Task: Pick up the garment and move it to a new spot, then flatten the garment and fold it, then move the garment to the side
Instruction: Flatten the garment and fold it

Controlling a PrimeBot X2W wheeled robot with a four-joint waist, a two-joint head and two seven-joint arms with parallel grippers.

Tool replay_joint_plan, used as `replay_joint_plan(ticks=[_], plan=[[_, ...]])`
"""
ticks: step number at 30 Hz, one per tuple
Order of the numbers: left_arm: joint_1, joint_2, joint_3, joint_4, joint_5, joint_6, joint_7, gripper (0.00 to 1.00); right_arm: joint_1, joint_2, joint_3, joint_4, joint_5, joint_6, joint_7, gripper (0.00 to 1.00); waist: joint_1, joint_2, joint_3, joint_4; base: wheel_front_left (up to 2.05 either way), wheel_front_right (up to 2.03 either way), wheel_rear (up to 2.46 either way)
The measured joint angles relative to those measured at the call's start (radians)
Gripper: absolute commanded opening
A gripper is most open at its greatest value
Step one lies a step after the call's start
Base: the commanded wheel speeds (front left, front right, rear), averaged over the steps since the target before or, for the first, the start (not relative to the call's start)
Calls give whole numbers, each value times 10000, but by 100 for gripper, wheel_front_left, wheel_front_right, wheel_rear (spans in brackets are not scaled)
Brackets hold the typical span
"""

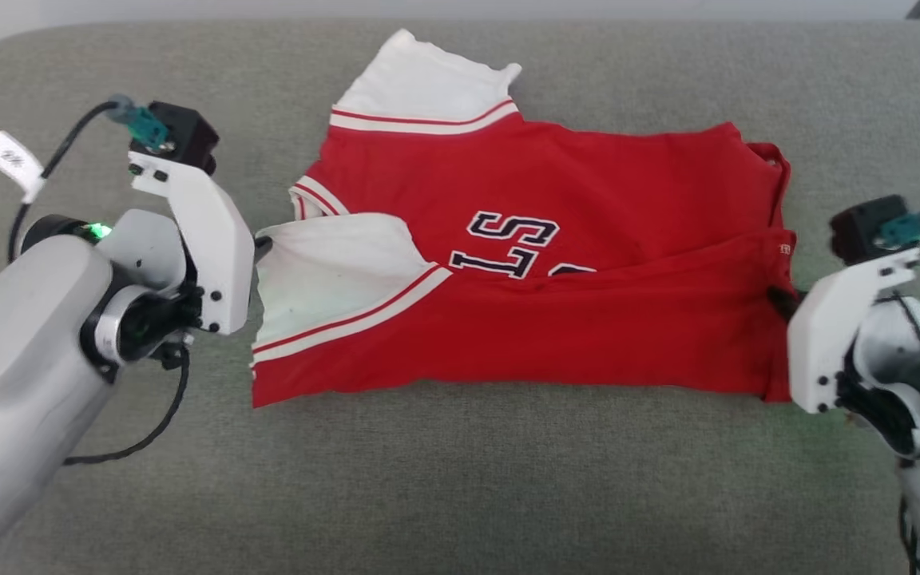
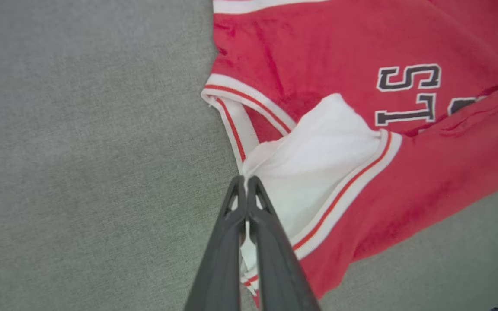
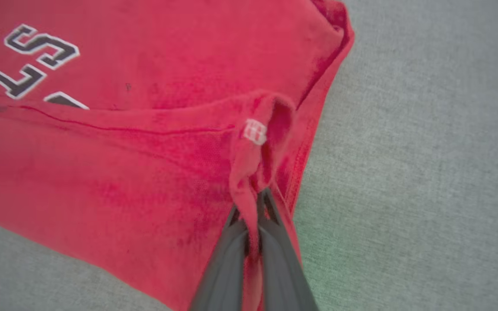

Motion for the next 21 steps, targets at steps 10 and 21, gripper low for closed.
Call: replay_joint_plan(ticks=[10,21], plan=[[-702,-1586,-245,3835,-311,-1114,322,49,-1089,439,616,1824,-138,0,-173,31,0,0,337,-301,0,0,0],[-1482,-1438,-153,4508,-205,-1225,267,100,-1316,295,454,903,192,0,-652,100,0,0,46,-405,0,0,0]])
